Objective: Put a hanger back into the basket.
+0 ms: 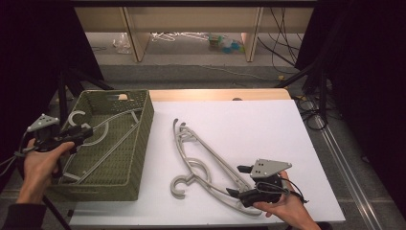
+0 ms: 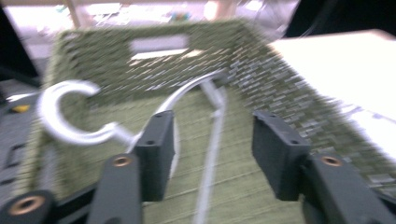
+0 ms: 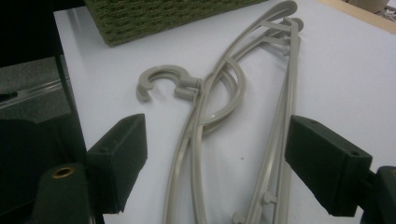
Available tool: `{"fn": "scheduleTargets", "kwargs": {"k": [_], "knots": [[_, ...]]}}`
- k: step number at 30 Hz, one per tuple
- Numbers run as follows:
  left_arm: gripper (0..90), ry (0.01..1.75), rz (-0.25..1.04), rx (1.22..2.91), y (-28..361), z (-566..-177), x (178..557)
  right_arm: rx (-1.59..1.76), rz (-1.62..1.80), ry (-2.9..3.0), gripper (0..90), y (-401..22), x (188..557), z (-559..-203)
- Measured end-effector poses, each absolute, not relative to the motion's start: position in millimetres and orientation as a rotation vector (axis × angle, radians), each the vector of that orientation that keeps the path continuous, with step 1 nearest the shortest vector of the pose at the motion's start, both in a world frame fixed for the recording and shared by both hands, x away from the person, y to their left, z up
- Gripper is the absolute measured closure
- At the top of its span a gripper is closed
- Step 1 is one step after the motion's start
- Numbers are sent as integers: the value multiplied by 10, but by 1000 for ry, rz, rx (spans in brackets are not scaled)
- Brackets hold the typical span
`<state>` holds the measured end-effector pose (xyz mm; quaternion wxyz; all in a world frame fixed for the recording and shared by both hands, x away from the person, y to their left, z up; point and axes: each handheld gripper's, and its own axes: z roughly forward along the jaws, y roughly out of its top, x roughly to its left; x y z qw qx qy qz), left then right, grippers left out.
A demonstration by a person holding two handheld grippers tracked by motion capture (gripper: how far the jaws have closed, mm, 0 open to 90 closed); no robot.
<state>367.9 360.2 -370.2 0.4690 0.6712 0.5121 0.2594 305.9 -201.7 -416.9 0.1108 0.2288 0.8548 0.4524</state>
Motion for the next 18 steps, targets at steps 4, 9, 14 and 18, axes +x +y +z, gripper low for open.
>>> {"fn": "scheduleTargets", "kwargs": {"k": [4, 9, 14, 18], "knots": [[352, 1199, 599, 1590, 3375, -3624, 3512, 687, 1335, 2500, 216, -2017, 3074, -4190], [272, 1115, 556, 1582, 3017, -3624, 3328, 701, 1351, 2481, 201, -2022, 3088, -4208], [203, 1021, 506, 1581, 2626, -3660, 3172, 721, 1369, 2466, 192, -2041, 3100, -4202], [182, 937, 468, 1576, 2368, -3697, 3059, 727, 1375, 2453, 183, -2040, 3098, -4211]]}}
